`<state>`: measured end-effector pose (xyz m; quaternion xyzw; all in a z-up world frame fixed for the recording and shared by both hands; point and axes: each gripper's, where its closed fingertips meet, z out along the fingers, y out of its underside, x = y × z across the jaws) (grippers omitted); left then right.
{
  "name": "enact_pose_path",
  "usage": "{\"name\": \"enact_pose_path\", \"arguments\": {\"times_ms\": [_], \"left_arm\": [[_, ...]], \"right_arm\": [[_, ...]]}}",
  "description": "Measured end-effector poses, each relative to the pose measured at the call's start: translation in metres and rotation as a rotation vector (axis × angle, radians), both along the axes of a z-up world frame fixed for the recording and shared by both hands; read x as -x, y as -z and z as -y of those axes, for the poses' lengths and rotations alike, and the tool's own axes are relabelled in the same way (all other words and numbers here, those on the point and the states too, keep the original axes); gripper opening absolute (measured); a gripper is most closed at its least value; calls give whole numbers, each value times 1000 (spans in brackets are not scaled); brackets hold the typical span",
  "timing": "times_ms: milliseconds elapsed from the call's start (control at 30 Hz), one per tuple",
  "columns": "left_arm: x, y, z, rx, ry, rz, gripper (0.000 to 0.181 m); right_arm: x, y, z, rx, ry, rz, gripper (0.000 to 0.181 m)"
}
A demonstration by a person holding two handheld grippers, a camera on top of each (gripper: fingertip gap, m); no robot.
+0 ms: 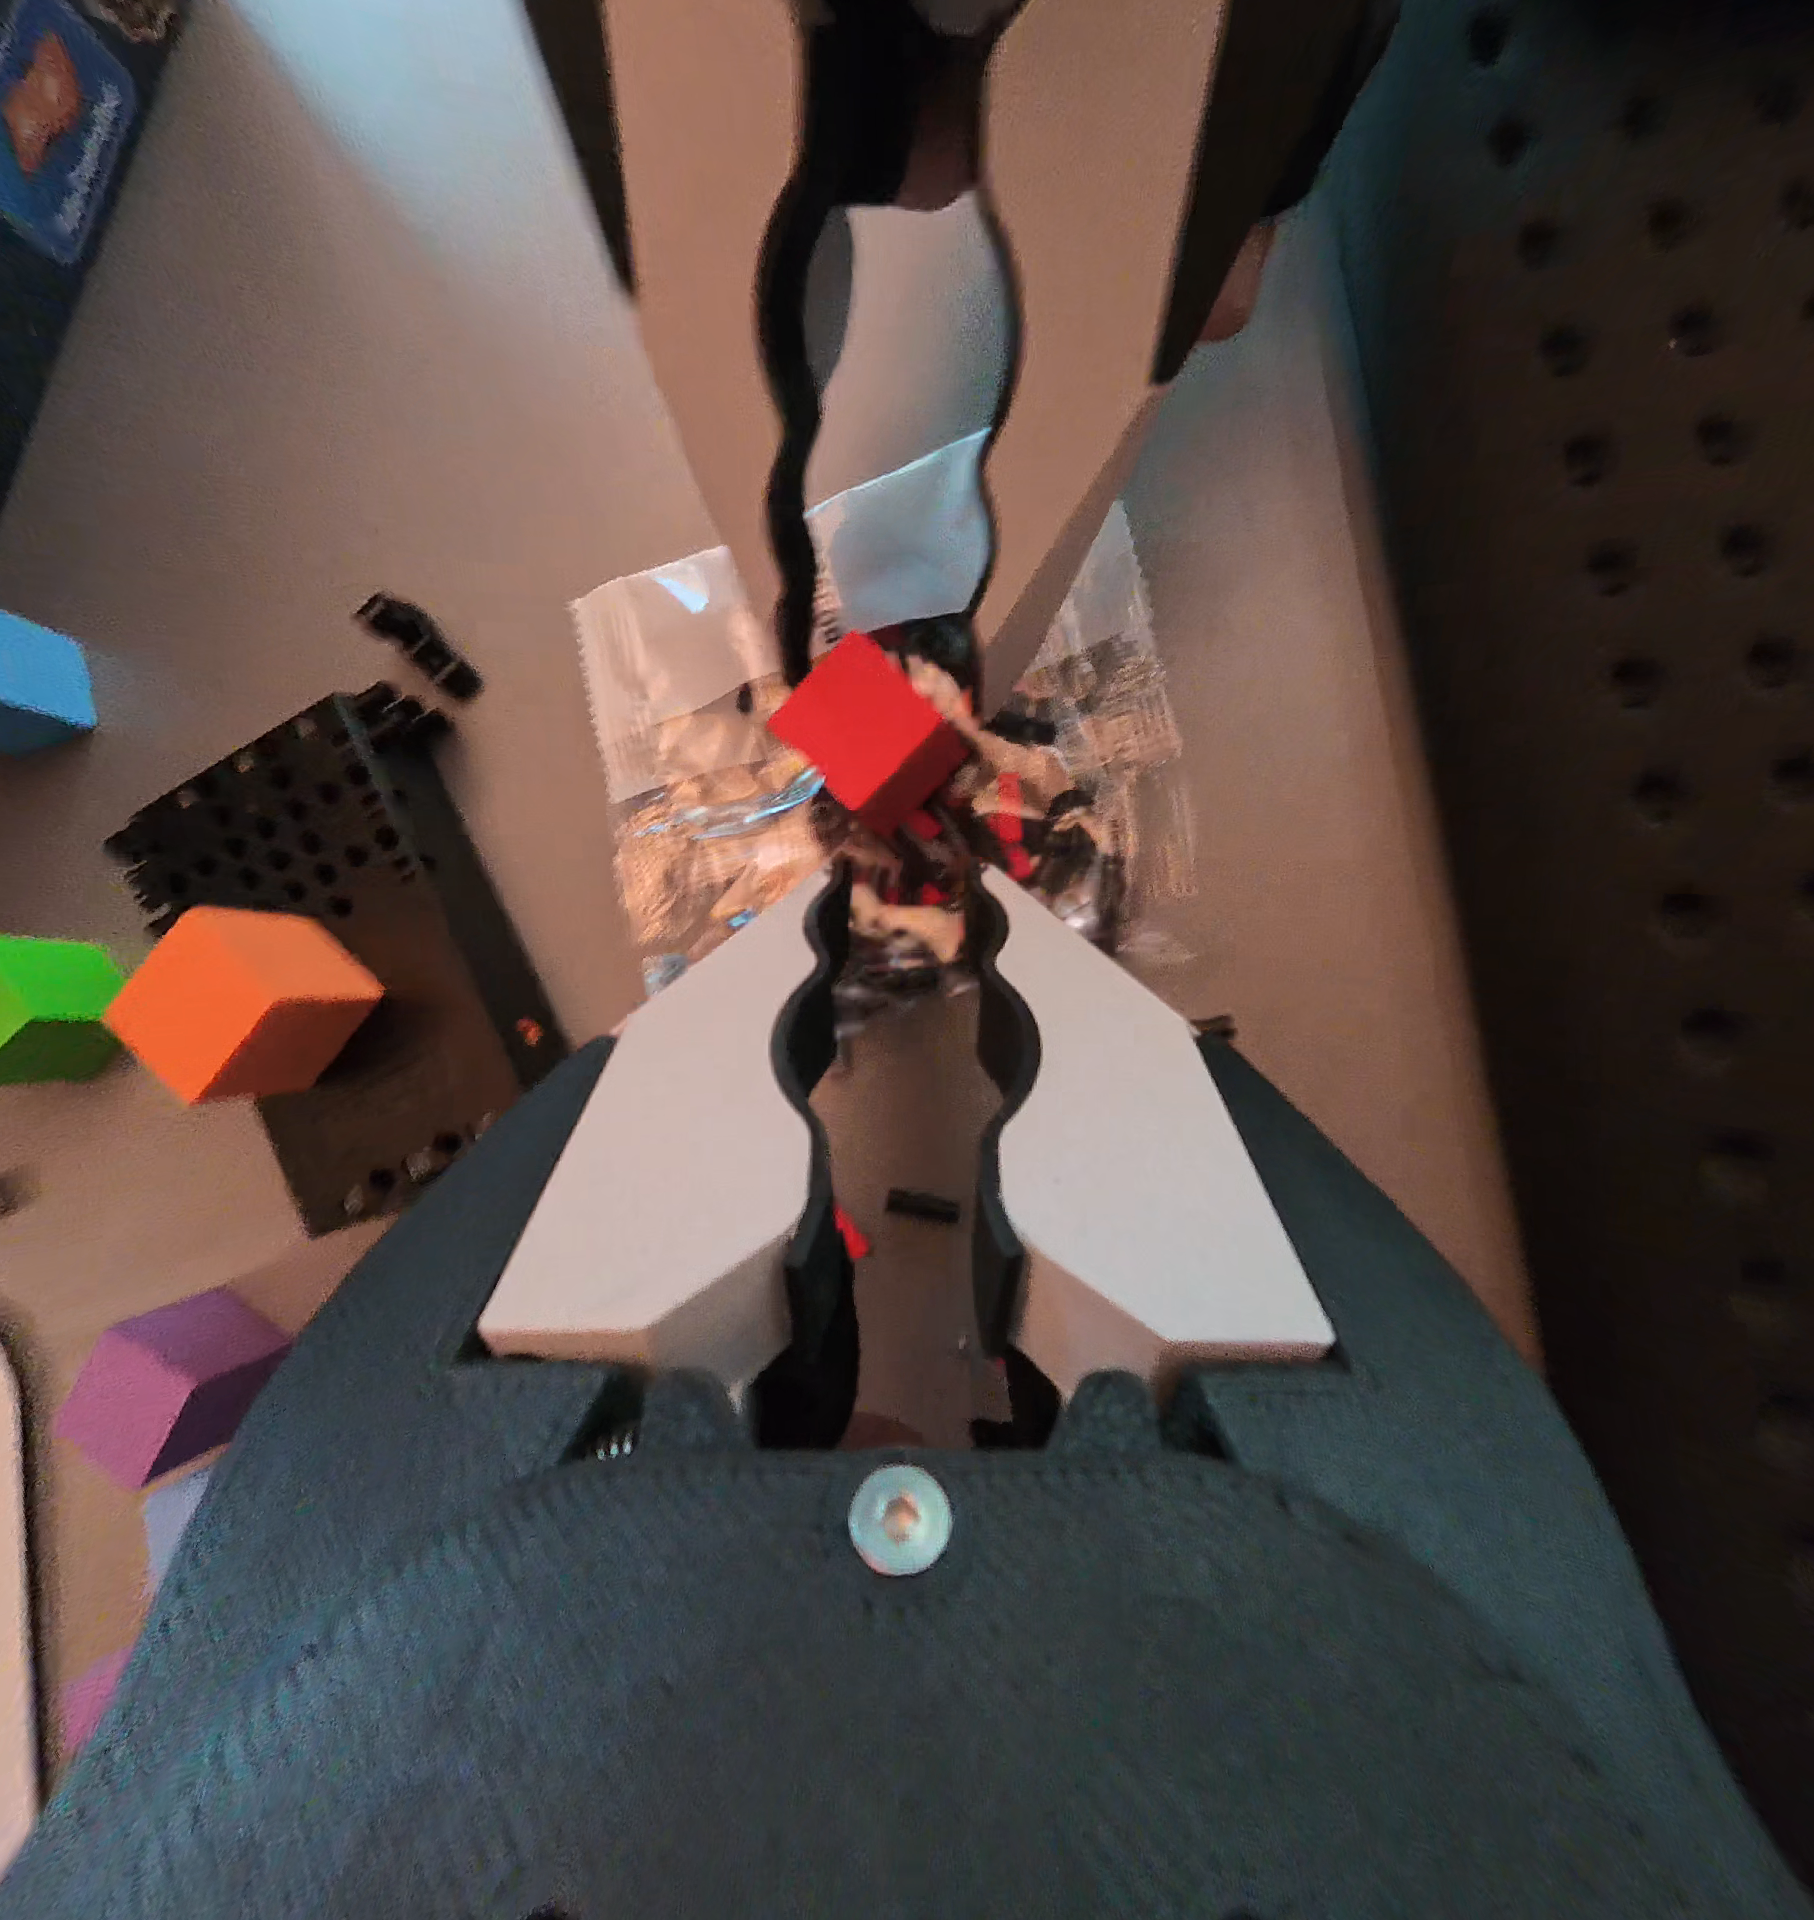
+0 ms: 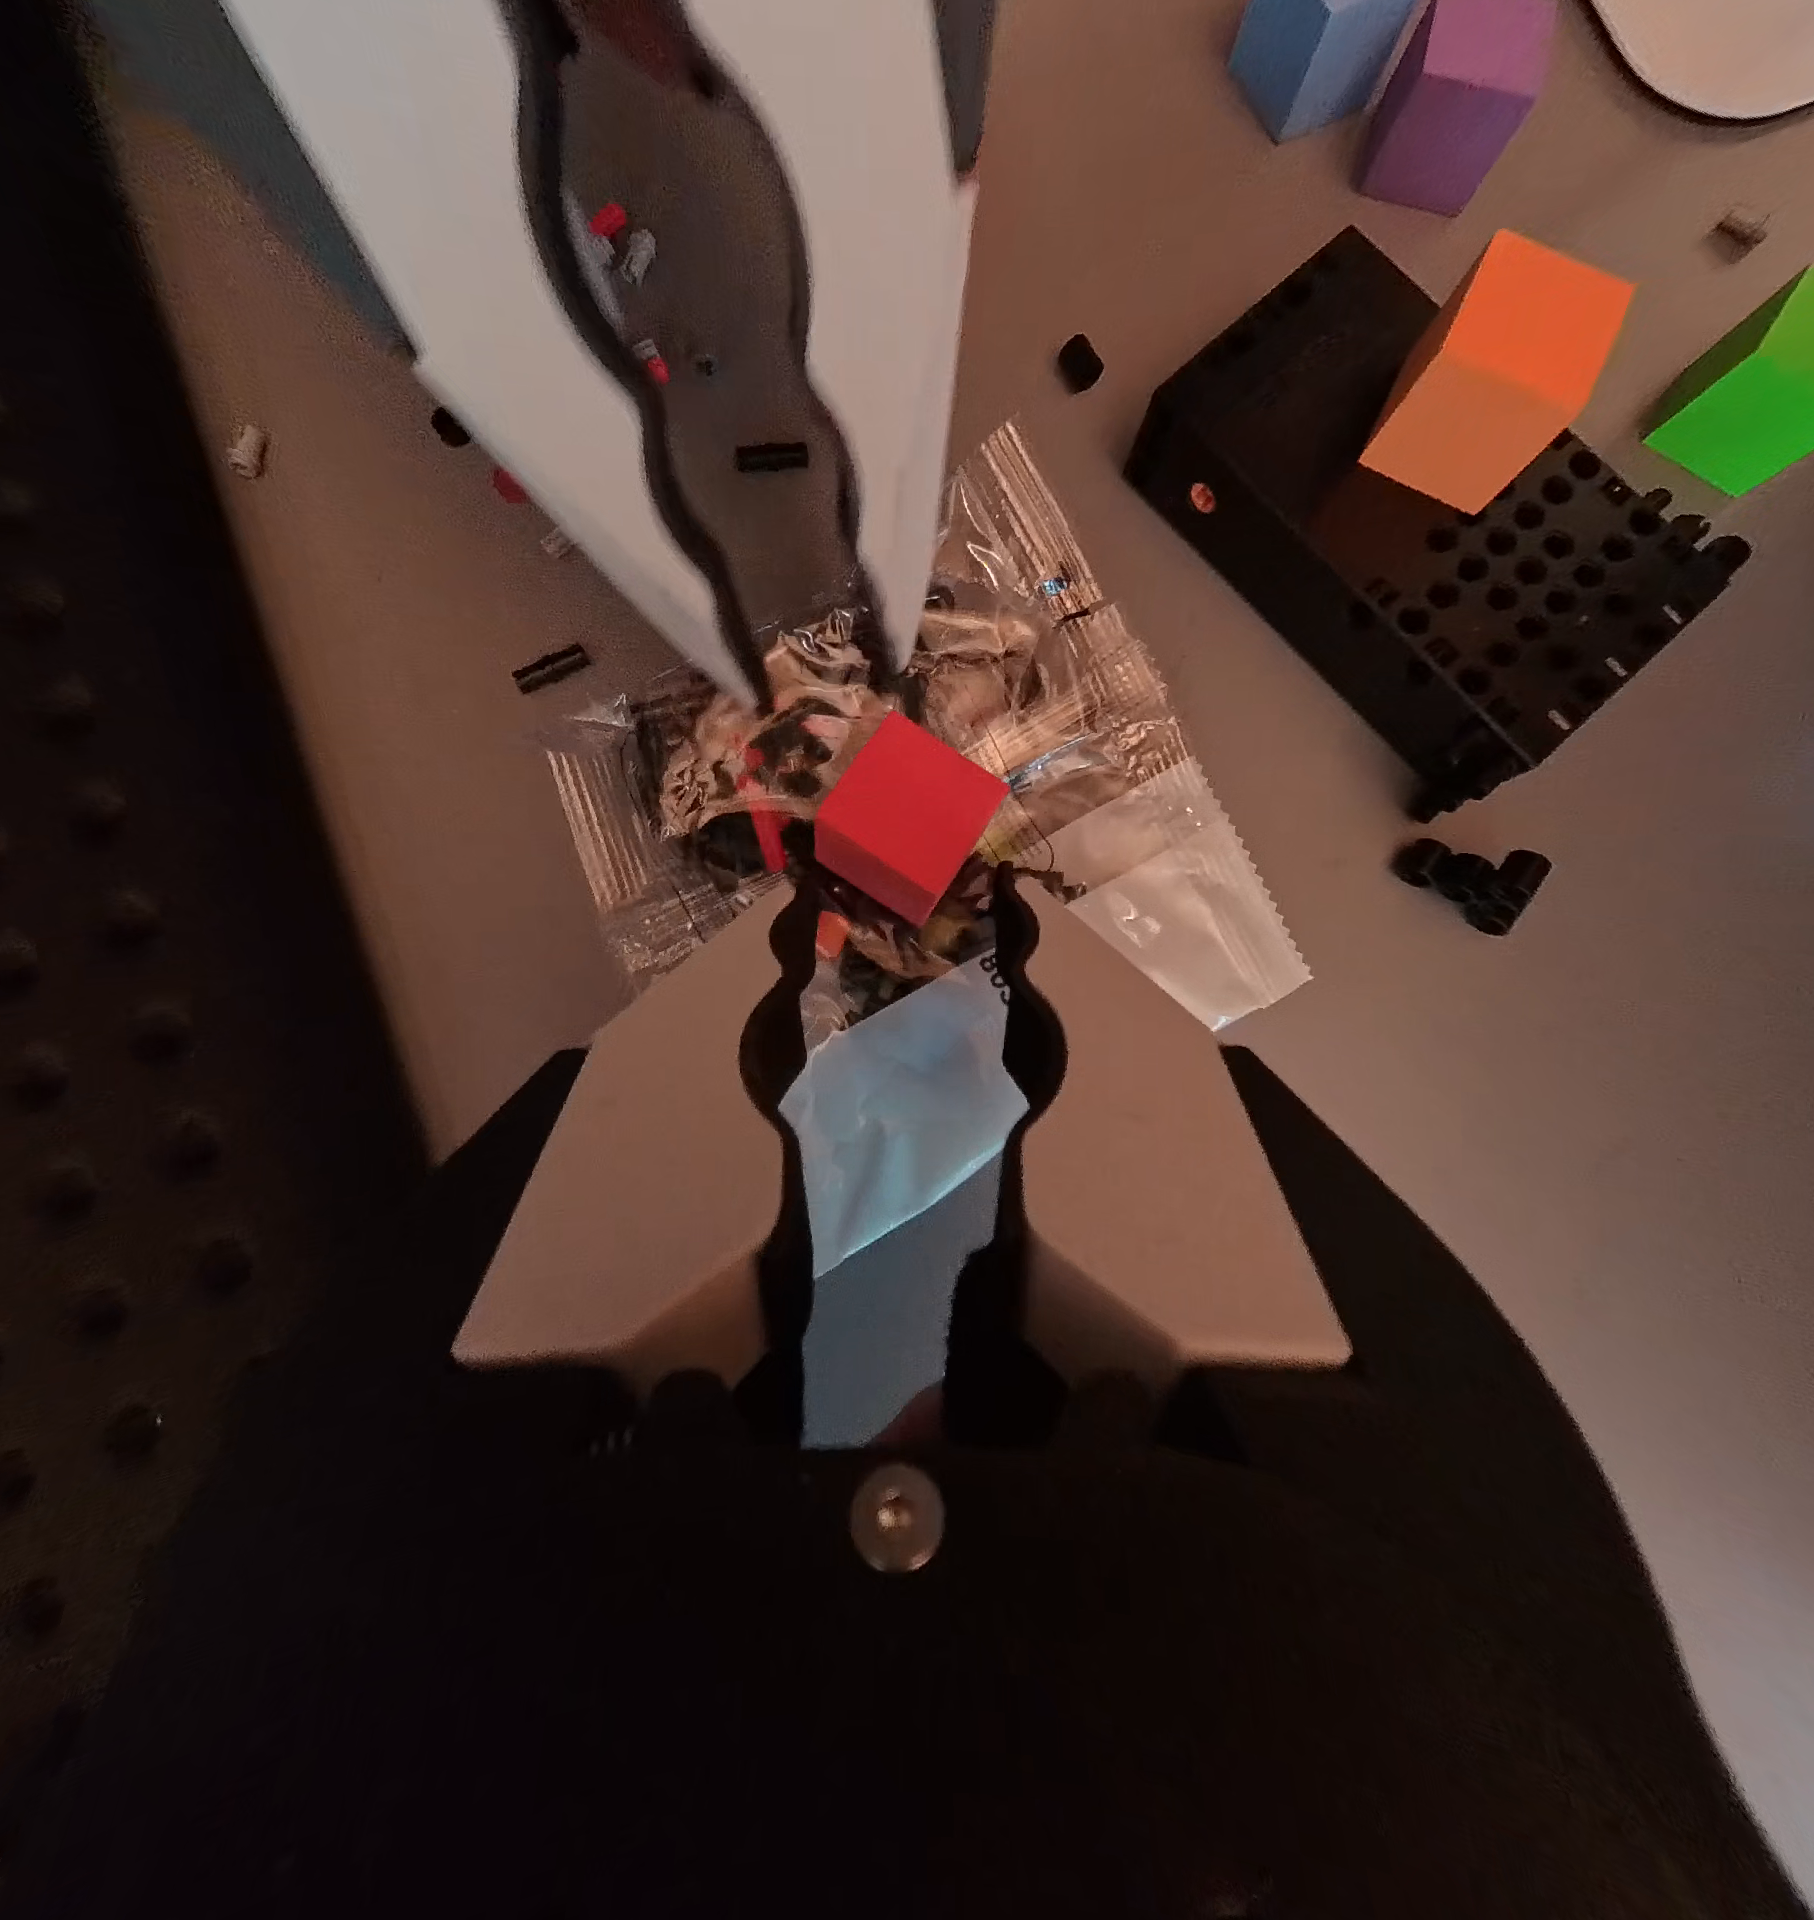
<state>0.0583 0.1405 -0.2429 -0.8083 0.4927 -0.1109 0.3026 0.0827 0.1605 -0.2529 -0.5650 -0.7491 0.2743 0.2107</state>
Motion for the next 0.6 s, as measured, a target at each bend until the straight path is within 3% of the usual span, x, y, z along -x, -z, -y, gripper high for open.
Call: {"name": "enact_pose_path", "arguments": {"times_ms": [200,400,600], "left_arm": [[60,-23,-53,-160,-323,64,28],[89,-21,-94,-254,-555,39,41],[87,-4,-105,-277,-569,-62,31]], "right_arm": [[4,-18,-14,-15,34,-61,37],[42,-43,-53,-50,176,-167,44],[44,-53,-55,22,192,-256,44]]}}
